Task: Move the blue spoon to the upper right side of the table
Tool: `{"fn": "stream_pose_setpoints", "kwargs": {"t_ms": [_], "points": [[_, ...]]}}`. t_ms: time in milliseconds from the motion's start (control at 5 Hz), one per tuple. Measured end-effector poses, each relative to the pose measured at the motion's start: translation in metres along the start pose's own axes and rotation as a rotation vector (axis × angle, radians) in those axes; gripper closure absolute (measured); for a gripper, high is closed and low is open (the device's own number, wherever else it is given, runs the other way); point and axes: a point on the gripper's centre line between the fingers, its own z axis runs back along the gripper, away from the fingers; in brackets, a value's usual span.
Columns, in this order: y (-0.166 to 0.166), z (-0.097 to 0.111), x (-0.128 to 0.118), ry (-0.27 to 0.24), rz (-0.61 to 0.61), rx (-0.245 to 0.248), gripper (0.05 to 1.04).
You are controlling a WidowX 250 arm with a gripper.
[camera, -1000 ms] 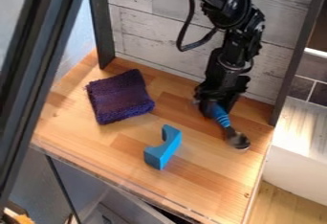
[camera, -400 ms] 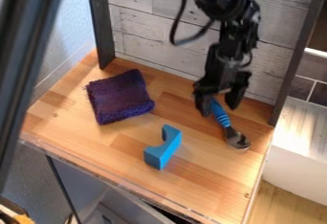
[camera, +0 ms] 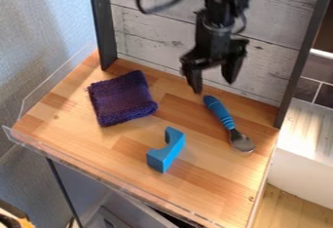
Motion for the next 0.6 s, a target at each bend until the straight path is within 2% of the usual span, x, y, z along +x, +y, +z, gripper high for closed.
{"fn": "stream_pose_setpoints", "kwargs": {"t_ms": [600], "points": [[0.0007, 0.0021, 0.0018, -0.005, 0.0, -0.006, 0.084]]}}
